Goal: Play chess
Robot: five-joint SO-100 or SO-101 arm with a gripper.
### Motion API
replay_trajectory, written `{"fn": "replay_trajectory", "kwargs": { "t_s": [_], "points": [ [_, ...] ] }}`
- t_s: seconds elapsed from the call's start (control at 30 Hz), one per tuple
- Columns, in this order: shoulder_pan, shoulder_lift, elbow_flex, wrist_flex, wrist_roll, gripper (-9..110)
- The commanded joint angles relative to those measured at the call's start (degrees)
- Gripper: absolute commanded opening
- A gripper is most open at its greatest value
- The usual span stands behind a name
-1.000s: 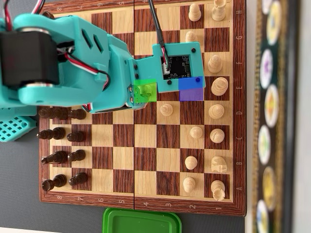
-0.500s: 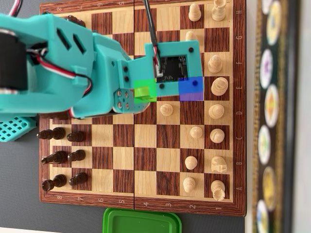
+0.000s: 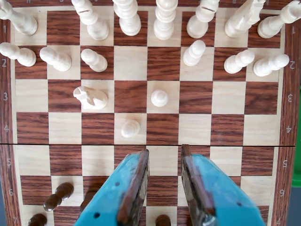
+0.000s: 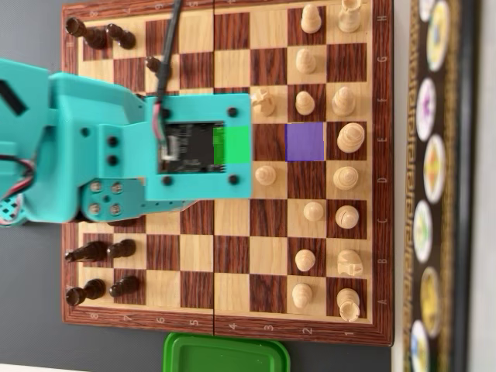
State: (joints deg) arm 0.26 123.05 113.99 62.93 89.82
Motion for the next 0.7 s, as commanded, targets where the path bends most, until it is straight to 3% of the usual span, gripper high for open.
{"fn": "replay_trajectory", "kwargs": {
  "t_s": [0.0,0.33,0.67],
  "points": [
    [0.79,5.89,0.35,-0.62,0.35,12],
    [0.62,20.3,16.08,-20.48,0.44,12],
    [0.18,32.43,21.45,-27.69,0.44,12]
  ]
}}
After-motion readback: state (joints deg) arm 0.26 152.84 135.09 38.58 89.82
